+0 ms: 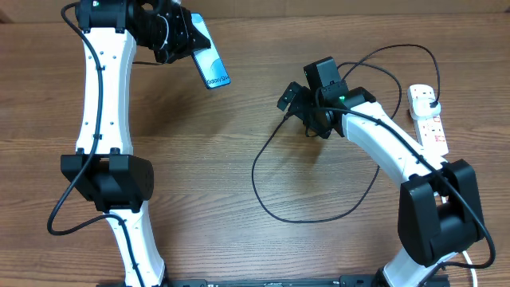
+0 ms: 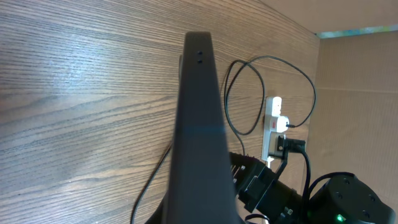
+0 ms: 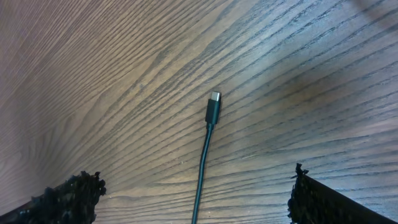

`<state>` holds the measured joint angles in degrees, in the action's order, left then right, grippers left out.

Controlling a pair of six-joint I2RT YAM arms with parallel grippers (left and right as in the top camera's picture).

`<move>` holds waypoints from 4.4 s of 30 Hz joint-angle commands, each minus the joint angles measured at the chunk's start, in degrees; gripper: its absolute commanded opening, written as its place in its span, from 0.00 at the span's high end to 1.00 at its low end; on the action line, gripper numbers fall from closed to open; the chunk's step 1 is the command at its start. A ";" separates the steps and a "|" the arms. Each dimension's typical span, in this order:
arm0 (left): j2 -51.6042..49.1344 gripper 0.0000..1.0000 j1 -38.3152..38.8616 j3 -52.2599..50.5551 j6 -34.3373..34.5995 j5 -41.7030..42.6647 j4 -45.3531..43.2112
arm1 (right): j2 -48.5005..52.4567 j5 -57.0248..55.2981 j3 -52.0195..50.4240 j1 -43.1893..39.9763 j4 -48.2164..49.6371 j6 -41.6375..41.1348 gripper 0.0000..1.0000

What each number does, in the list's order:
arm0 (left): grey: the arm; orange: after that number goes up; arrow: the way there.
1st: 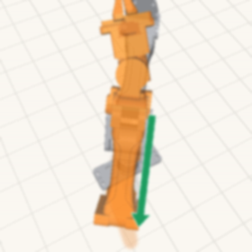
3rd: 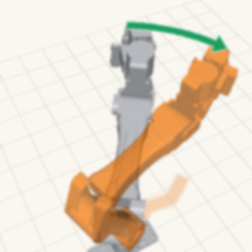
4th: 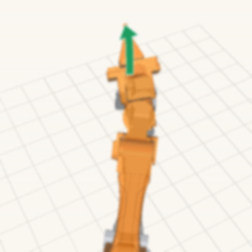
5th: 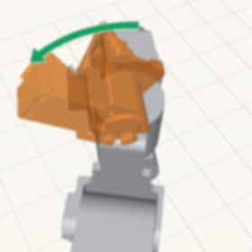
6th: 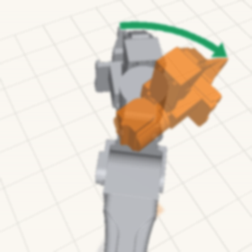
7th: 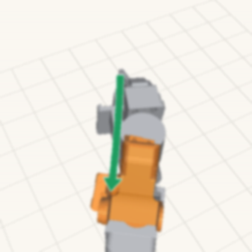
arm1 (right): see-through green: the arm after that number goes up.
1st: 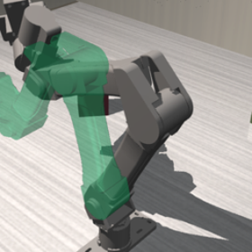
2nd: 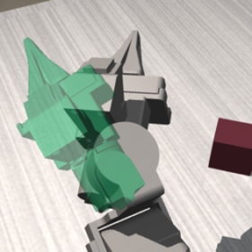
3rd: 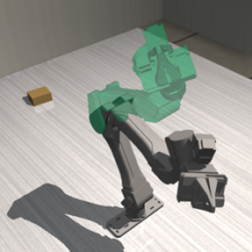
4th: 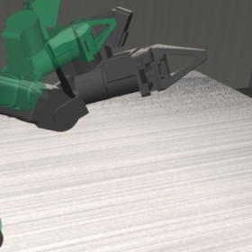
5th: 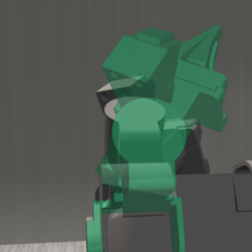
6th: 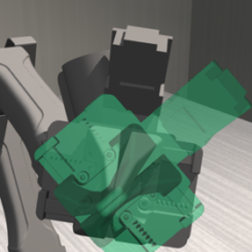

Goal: Plug charger to phone and switch on socket

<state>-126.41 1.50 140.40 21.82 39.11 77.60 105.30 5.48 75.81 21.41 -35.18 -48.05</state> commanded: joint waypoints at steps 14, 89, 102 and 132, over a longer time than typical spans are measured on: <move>1.25 0.96 0.96 1.20 -1.49 1.16 1.40 | 0.28 -0.94 1.14 0.22 0.20 -0.11 0.00; 1.22 0.96 2.43 1.20 -2.14 -0.74 3.19 | 10.95 -1.27 7.08 2.43 -0.20 -9.03 0.47; 1.22 0.96 3.08 1.20 -2.14 -0.76 3.17 | 14.64 -0.94 7.02 2.75 0.66 -11.98 0.61; 1.22 0.96 3.10 1.20 -2.19 -0.79 3.58 | 19.89 -0.31 5.40 3.61 3.04 -10.99 0.80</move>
<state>-126.41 4.16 140.40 20.80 37.43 81.25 121.40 5.69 81.97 24.51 -31.46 -60.86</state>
